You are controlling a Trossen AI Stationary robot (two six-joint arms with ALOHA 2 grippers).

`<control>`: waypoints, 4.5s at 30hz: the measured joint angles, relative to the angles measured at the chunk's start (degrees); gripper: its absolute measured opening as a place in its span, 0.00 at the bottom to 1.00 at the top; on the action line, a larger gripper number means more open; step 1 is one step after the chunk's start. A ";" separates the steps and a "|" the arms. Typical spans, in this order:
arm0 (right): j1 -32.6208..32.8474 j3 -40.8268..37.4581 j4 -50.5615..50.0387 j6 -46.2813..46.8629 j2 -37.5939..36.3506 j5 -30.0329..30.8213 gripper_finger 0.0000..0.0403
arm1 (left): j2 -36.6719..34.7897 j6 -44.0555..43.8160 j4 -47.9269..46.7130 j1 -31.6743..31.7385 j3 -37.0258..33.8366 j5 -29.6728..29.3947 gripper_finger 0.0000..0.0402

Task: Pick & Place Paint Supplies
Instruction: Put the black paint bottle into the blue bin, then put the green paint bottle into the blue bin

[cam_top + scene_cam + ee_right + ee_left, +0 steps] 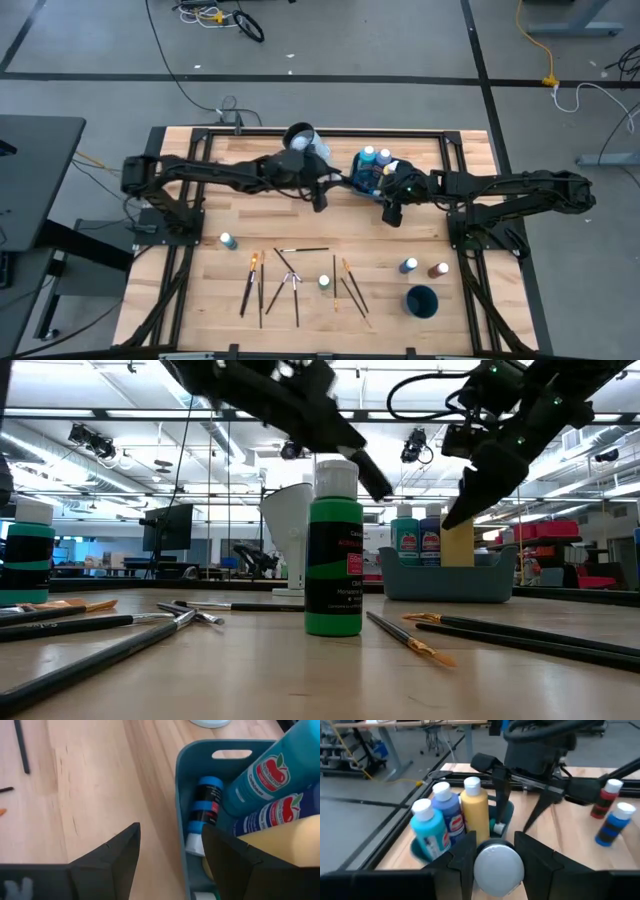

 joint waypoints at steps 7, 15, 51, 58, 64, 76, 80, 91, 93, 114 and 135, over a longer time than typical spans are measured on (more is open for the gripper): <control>0.01 0.00 -0.27 0.93 -0.02 -0.40 0.53 | 9.78 3.66 3.57 1.14 6.88 0.23 0.32; 0.02 0.00 -5.82 5.92 -0.02 -2.15 0.53 | 18.96 0.87 3.35 3.75 13.52 1.57 0.31; 0.00 0.00 -2.62 4.42 -0.02 -1.38 0.53 | 27.29 6.46 -0.13 8.26 17.54 3.13 0.48; 0.00 0.00 -0.95 3.94 -0.02 -1.40 0.53 | 27.04 5.00 0.61 8.02 17.48 1.97 0.53; 0.02 0.00 -0.38 2.80 -0.02 -1.38 0.53 | 21.71 5.14 -3.48 6.62 17.43 1.96 0.50; 0.00 0.00 8.20 -0.71 0.00 -1.72 0.53 | -3.14 9.52 -29.92 3.61 17.43 4.79 0.42; 0.02 0.00 14.42 -3.80 -0.02 -2.87 0.53 | -10.97 10.05 -37.66 3.41 17.43 4.55 0.40; 1.18 0.09 29.46 -2.67 0.02 -21.58 0.53 | -27.68 6.22 -44.60 3.34 12.15 3.98 0.35; 2.69 0.09 32.04 -4.63 0.85 -23.20 0.53 | -30.34 5.26 -42.04 3.10 10.21 3.47 0.35; 21.50 10.66 55.53 -5.27 35.01 -29.89 0.53 | -44.50 1.69 -32.79 3.13 -6.63 -2.51 0.35; 24.41 15.11 51.58 -2.68 44.00 -24.06 0.53 | -44.13 -2.73 -32.72 3.10 -6.61 7.61 0.35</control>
